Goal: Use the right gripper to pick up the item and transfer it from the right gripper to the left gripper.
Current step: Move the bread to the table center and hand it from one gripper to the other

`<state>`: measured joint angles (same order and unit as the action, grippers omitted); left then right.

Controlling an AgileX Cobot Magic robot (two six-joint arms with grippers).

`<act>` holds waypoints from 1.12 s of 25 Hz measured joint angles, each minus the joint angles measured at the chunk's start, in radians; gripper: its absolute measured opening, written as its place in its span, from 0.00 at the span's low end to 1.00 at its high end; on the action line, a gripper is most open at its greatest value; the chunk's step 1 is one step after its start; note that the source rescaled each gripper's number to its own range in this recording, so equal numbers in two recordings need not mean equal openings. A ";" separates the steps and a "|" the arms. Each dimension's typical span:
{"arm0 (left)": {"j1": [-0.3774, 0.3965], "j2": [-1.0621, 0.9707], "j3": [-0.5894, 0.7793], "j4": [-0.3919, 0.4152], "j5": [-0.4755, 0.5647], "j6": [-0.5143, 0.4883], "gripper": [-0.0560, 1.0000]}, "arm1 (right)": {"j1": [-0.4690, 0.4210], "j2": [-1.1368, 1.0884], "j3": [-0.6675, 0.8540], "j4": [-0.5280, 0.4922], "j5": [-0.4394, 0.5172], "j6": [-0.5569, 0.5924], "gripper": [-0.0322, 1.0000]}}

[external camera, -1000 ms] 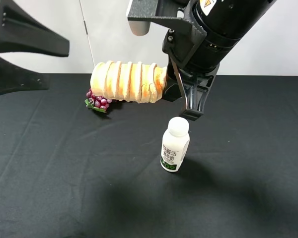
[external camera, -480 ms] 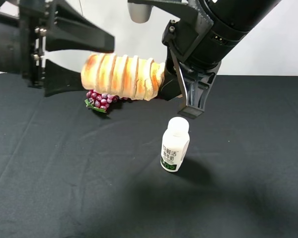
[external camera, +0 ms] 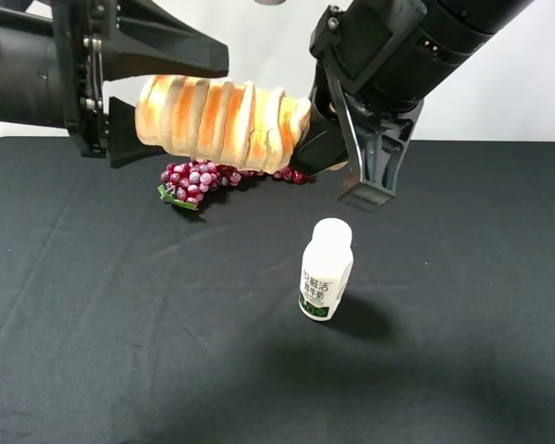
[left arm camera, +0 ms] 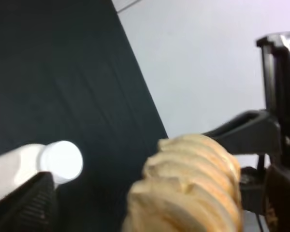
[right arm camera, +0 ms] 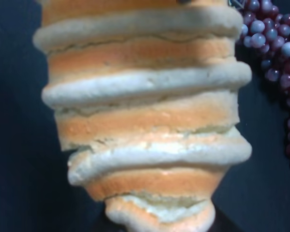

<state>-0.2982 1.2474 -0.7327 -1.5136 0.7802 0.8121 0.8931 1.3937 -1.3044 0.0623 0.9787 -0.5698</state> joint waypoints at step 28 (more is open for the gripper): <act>-0.003 0.000 0.000 0.038 0.042 0.000 0.11 | 0.000 0.000 0.000 0.008 -0.001 0.065 0.93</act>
<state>-0.3008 1.2474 -0.7327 -1.4753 0.8222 0.8124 0.8931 1.3937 -1.3044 0.0700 0.9778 -0.5052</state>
